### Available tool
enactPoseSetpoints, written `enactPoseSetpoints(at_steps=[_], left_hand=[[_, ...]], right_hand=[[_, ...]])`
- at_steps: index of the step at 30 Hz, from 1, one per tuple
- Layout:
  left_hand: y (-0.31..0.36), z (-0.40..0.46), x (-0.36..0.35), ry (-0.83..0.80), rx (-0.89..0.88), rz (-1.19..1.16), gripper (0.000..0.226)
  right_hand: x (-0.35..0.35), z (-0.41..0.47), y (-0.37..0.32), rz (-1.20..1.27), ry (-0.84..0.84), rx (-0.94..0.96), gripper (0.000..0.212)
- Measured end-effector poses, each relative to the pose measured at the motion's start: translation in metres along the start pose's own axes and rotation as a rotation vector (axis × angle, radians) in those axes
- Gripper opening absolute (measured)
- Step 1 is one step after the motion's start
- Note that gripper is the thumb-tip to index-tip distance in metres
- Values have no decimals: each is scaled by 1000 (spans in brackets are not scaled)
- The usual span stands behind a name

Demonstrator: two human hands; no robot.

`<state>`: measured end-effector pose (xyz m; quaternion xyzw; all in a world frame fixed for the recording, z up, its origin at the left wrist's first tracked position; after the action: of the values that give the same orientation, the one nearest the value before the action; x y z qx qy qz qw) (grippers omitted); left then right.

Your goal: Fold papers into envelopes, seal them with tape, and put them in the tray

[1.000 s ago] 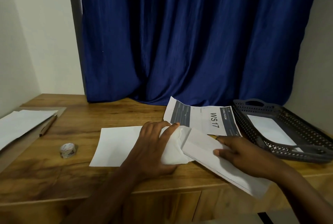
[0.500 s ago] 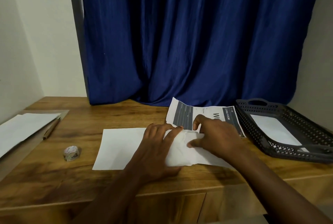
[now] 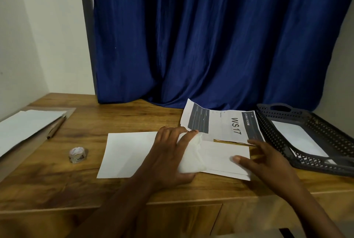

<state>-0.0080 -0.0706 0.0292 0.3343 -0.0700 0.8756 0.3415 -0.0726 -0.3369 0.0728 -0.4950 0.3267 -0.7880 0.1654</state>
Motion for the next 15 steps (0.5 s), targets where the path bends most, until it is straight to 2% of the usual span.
enactPoseSetpoints(at_steps=[3,4,6,10,15], left_hand=[[-1,1,-1,-16,-11,-5,109],[-1,1,0,-24,-8,-3,109],[0,1,0,-37,2,1,109],[1,1,1,-47,11,-6,109],[2,1,3,-27,-7,-26,105]], right_hand=[[-1,-11,15,290,-110,-155,27],[-1,-14,18,336,-127,-152,24],[-2,-15,20,366,-122,-140,33],[-15,-12,9,489,-117,-147,30],[-43,-10,-20,500,-141,29,22]])
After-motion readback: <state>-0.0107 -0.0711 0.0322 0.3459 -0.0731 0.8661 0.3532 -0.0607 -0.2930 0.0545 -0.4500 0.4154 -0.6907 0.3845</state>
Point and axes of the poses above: each hand's wrist, its own z-axis towards the middle knuckle, its own x-axis out of the back of the hand, y = z × x, the point moved 3 cm from there along z, towards the middle knuckle, and after that the axes turned 13 degrees about y, right-handed, at the moved point
